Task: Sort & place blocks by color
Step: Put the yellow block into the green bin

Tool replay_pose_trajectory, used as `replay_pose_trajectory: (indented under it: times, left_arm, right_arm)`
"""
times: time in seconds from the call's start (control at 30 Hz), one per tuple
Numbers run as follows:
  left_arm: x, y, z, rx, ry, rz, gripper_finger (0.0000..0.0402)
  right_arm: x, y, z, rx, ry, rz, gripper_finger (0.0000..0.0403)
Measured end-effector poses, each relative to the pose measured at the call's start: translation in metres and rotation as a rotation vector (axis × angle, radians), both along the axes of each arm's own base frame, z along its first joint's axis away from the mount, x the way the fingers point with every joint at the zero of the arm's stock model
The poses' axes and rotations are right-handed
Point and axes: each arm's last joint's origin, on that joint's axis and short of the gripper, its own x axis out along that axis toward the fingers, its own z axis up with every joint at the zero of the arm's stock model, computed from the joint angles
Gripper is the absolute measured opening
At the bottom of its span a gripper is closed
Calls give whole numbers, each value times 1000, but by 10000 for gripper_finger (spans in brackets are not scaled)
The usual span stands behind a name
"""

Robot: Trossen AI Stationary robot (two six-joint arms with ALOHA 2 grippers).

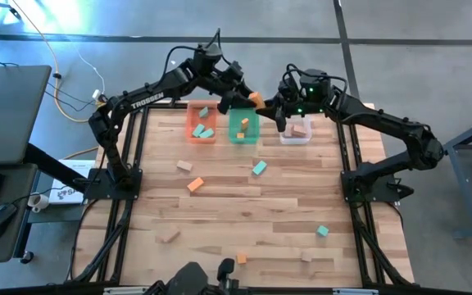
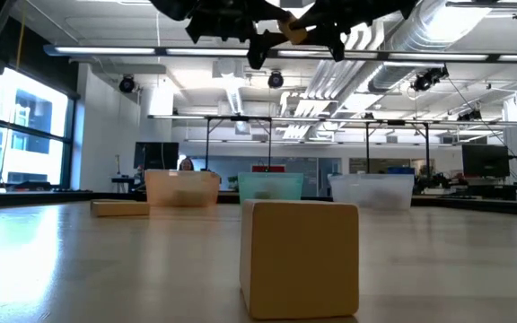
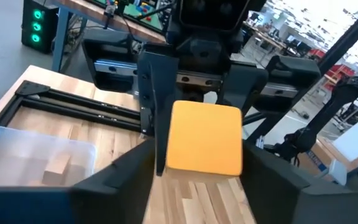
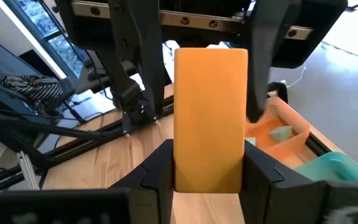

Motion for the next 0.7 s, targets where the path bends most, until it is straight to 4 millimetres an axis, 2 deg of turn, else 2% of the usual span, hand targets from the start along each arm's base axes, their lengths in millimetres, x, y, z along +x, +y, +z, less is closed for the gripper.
replay_pose_trajectory:
  times: [0.2, 0.3, 0.53, 0.7]
  left_arm:
    - [1, -2, 0, 87, -17, -23, 102]
    - [2, -2, 0, 104, -19, -27, 102]
    - [-2, 1, -8, 167, 58, 31, 102]
    - [-13, 5, -23, 195, 218, 90, 102]
  right_arm:
    - [0, 0, 0, 1, -2, 0, 106]
    - [0, 0, 0, 6, 0, -13, 117]
    - [-1, -1, -4, 49, 34, -57, 219]
    - [-3, 0, -8, 68, 84, -71, 239]
